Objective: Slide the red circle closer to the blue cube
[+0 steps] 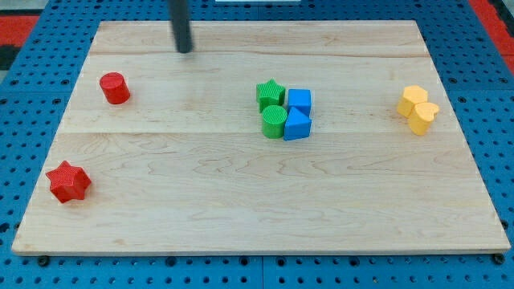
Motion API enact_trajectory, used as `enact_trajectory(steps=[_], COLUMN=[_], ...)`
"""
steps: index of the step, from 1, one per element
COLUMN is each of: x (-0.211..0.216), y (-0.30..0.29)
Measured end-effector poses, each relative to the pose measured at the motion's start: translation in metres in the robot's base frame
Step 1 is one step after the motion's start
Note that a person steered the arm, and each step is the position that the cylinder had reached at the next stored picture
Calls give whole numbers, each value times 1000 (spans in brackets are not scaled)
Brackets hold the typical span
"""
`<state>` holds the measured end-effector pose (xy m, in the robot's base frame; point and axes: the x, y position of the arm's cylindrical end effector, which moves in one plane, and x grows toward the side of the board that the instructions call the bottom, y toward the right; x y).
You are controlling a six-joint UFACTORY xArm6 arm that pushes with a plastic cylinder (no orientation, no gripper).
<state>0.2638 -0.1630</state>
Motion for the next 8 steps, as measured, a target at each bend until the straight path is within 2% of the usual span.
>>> enact_trajectory(steps=[1, 3, 4, 5, 8], x=[18, 68, 98, 103, 74], y=[-65, -139, -136, -104, 26])
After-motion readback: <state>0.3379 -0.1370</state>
